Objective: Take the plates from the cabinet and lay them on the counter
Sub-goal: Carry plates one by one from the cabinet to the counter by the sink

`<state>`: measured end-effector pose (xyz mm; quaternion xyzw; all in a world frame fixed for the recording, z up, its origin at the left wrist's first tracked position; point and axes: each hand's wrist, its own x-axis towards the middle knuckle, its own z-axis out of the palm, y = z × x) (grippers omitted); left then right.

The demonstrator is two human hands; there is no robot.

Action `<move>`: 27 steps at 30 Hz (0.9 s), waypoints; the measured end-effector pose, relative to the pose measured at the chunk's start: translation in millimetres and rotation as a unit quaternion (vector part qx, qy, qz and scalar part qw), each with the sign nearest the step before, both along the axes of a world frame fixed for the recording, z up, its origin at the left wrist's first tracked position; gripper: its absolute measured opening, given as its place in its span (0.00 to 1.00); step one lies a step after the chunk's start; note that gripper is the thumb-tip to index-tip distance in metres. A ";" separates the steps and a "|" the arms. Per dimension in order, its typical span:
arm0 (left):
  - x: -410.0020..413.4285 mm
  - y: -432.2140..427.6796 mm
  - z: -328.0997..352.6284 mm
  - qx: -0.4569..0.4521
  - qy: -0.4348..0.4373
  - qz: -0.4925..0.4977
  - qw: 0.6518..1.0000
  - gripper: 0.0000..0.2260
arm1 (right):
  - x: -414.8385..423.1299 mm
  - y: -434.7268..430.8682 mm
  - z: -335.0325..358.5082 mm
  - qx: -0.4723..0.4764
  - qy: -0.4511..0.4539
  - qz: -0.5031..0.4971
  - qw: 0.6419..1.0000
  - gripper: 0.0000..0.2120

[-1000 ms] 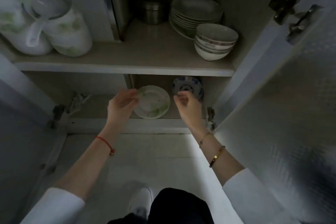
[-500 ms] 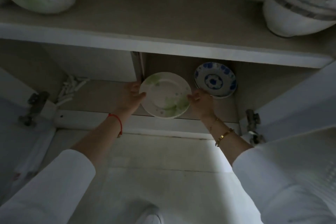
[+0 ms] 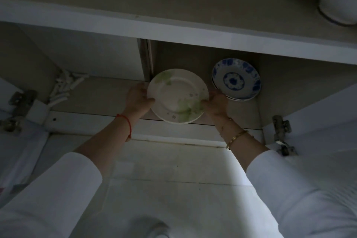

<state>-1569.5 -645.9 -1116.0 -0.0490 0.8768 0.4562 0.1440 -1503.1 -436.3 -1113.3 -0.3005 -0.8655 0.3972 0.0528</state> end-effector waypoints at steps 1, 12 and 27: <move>-0.8 0.2 0.0 0.015 -0.017 -0.006 1.000 0.24 | 0.1 1.1 -0.2 -0.012 0.004 -0.007 1.000 0.12; 16.5 1.9 22.1 0.149 -0.080 0.052 0.984 0.19 | 18.2 3.5 1.3 -0.140 0.050 -0.070 0.986 0.13; 163.3 -62.0 203.7 0.169 -0.148 0.151 0.963 0.20 | 157.2 -58.7 165.8 -0.241 -0.021 -0.115 0.963 0.07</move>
